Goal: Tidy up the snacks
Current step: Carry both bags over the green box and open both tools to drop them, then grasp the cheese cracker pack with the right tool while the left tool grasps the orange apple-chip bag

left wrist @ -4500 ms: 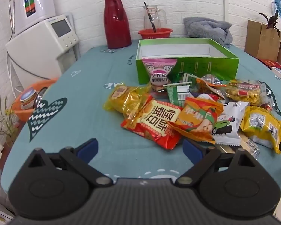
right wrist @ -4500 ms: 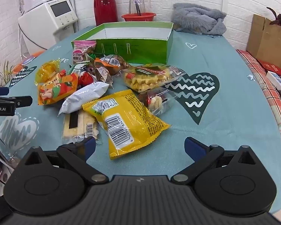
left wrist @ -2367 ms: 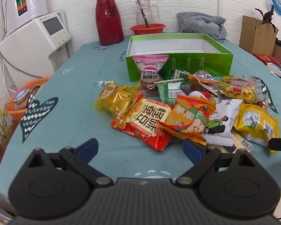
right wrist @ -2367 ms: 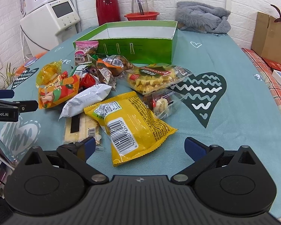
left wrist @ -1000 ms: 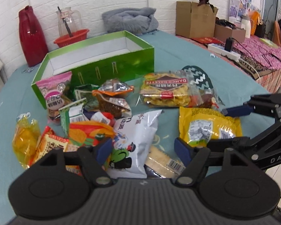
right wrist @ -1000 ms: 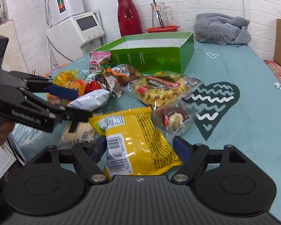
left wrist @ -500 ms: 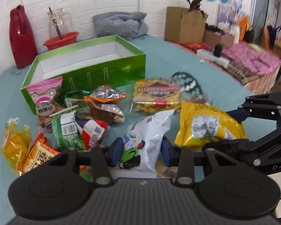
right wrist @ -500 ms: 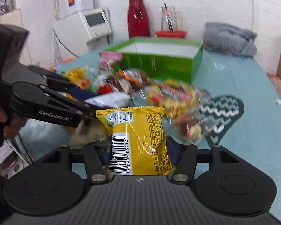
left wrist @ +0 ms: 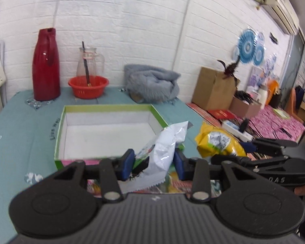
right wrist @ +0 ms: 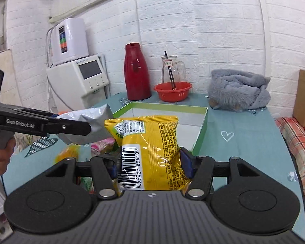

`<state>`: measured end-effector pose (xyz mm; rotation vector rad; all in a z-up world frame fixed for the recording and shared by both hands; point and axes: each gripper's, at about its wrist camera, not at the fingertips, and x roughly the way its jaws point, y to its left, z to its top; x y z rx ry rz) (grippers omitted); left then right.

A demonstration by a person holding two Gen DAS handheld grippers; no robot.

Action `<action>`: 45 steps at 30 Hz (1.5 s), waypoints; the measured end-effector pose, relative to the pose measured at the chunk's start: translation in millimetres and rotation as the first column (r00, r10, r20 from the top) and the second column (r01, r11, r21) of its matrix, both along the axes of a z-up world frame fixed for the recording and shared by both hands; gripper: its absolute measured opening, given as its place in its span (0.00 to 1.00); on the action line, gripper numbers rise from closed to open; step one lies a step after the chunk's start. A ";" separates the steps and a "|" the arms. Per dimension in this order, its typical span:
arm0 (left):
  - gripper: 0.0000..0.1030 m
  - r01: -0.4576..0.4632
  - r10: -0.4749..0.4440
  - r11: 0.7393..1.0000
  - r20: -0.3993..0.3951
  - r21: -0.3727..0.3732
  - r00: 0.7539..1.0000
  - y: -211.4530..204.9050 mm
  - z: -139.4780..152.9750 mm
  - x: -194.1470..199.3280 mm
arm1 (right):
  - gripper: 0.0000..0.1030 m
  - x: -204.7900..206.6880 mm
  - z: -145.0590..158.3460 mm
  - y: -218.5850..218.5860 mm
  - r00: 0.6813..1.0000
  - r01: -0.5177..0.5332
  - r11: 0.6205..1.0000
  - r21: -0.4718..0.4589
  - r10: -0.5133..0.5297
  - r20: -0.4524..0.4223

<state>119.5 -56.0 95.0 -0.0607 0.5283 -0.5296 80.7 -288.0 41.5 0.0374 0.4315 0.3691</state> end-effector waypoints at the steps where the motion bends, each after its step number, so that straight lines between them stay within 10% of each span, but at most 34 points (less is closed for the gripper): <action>1: 0.38 -0.017 0.017 1.000 0.005 -0.002 1.000 -0.4 1.4 9.6 | 0.91 11.0 -0.7 2.0 1.000 0.008 1.000 -0.003 -0.008 -0.002; 18: 0.40 -0.131 0.131 0.991 -0.112 0.005 0.985 -7.7 -44.3 147.4 | 0.96 154.6 -45.1 32.8 0.990 0.061 0.992 -0.114 -0.074 -0.118; 20: 0.65 -0.118 0.115 0.993 -0.095 -0.024 0.989 -2.7 -49.6 147.1 | 1.00 159.8 -52.3 44.3 0.991 0.034 0.979 -0.200 -0.059 -0.124; 22: 0.74 -0.131 0.130 0.991 -0.083 -0.006 0.988 -0.7 -51.1 144.9 | 1.00 155.3 -55.6 52.9 0.995 0.018 0.960 -0.278 -0.045 -0.090; 23: 0.94 -0.168 0.170 0.985 -0.092 0.024 0.981 -1.6 -50.8 145.0 | 1.00 151.0 -56.0 55.4 0.998 0.013 0.954 -0.300 -0.033 -0.060; 38: 0.95 -0.289 0.280 0.948 0.083 0.130 0.956 8.1 -18.1 59.3 | 1.00 60.0 -10.1 42.5 0.998 0.016 0.989 -0.147 -0.008 0.057; 45: 0.95 -0.292 0.293 0.947 0.014 0.136 0.956 40.6 -37.7 -10.5 | 1.00 -15.8 -22.2 38.7 0.996 -0.073 0.997 -0.026 0.074 0.040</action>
